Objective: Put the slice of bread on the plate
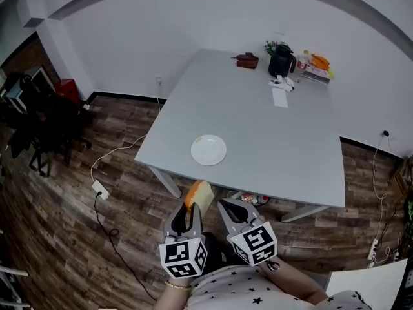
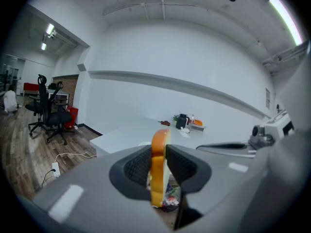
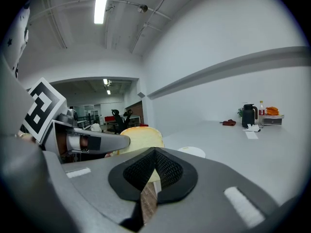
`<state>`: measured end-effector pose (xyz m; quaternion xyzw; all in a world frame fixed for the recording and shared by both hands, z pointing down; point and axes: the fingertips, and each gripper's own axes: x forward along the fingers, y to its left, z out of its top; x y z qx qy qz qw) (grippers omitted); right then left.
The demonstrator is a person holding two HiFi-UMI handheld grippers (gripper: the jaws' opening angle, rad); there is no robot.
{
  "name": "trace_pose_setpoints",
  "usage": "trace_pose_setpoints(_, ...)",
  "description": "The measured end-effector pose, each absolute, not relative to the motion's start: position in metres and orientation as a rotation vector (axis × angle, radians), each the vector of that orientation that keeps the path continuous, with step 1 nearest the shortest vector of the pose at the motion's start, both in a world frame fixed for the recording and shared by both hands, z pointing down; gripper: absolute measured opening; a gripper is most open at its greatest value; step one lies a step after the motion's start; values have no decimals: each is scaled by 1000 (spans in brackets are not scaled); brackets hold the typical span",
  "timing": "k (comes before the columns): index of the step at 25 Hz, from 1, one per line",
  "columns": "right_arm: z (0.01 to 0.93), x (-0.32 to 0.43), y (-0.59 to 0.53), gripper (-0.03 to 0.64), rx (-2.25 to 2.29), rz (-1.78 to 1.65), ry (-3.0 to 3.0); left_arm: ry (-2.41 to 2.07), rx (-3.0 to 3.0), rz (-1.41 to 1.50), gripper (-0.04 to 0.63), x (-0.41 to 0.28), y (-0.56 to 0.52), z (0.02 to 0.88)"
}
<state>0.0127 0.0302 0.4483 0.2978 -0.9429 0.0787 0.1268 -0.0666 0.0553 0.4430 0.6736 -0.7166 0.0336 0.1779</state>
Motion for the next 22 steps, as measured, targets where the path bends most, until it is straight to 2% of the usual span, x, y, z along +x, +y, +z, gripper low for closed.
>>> trace_pose_setpoints(9,464,8,-30,-2,943,256,-2703,-1925,1925,76,97,-83,-2,462)
trace_pose_setpoints(22,470,-15,-150,-2,1066,284,-2596,-1620,1928,-6,97,-108,-147,498)
